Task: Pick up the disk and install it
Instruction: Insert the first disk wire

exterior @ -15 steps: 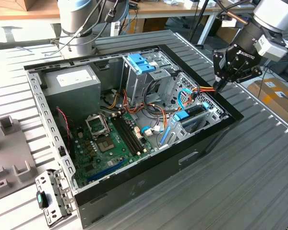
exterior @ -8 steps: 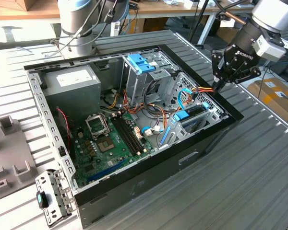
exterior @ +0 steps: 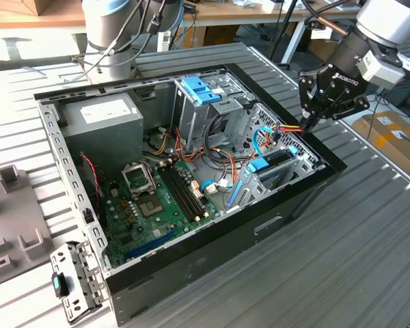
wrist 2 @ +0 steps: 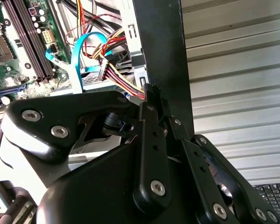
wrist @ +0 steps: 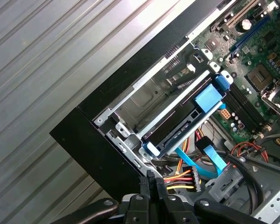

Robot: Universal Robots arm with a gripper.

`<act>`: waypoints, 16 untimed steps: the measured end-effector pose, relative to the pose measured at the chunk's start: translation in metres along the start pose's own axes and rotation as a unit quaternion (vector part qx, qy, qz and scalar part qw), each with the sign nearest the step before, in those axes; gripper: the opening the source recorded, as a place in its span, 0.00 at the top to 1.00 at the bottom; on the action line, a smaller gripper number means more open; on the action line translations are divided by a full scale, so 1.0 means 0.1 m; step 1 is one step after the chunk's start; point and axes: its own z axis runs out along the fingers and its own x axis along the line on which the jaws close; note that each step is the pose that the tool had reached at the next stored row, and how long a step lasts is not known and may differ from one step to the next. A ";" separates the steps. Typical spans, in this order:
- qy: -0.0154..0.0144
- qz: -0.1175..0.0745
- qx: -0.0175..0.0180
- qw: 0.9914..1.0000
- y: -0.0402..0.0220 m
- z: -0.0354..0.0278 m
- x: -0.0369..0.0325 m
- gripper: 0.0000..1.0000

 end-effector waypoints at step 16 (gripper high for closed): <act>0.000 0.000 0.000 1.000 0.123 0.011 -0.069 0.83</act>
